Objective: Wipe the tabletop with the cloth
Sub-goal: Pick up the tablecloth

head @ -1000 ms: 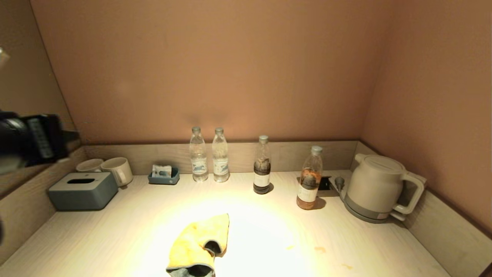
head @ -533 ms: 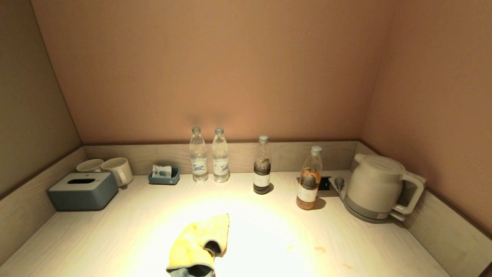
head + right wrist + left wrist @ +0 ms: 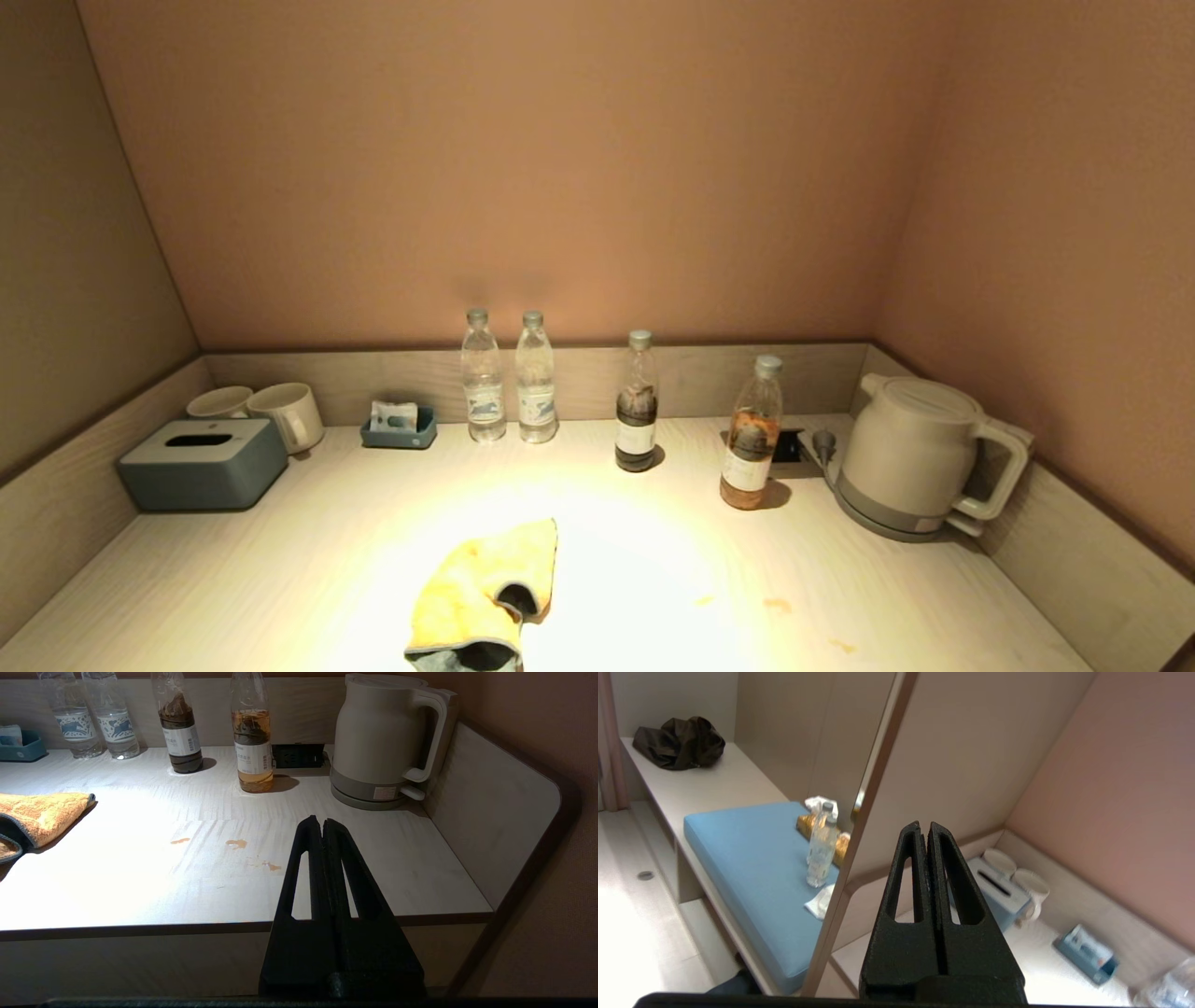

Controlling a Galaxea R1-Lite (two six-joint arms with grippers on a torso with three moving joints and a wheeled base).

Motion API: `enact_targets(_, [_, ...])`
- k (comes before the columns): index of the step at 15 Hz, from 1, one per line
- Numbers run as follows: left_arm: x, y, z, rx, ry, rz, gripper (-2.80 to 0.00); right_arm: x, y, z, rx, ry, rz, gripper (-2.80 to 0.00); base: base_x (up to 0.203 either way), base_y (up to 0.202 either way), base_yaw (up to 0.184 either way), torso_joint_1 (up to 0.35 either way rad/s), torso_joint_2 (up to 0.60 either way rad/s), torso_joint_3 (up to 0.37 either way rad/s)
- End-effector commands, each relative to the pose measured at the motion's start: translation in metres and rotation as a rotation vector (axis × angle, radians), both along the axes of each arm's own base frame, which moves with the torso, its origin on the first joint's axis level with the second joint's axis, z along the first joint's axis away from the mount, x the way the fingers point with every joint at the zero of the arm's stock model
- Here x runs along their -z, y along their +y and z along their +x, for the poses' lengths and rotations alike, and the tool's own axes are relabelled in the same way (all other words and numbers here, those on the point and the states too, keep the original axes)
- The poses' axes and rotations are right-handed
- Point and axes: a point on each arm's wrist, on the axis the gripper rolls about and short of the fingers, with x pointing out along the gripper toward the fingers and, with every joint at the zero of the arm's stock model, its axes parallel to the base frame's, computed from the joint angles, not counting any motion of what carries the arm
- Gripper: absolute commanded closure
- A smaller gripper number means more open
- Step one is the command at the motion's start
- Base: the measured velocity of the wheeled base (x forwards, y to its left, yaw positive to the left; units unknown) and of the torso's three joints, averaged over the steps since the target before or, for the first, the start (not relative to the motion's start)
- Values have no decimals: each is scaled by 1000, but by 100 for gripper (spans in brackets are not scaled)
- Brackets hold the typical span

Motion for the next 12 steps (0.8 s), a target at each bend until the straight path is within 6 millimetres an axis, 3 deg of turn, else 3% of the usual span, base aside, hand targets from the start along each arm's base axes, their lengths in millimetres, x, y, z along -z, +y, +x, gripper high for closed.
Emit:
enact_targets(1, [16, 0, -11, -20, -35, -4, 0, 0, 0, 0, 0, 1, -1, 0, 0, 0, 0, 0, 0, 0])
enact_targets(4, [46, -4, -15, -25, -54, 16, 0, 0, 0, 0, 0, 1, -1, 0, 0, 0, 0, 0, 0, 0])
enact_targets(7, [58, -6, -17, 18, -58, 34, 0, 0, 0, 0, 0, 1, -1, 0, 0, 0, 0, 0, 0, 0])
enact_targets(12, [79, -12, -27, 347, -94, 174, 0, 0, 0, 0, 0, 1, -1, 0, 0, 0, 0, 0, 0, 0])
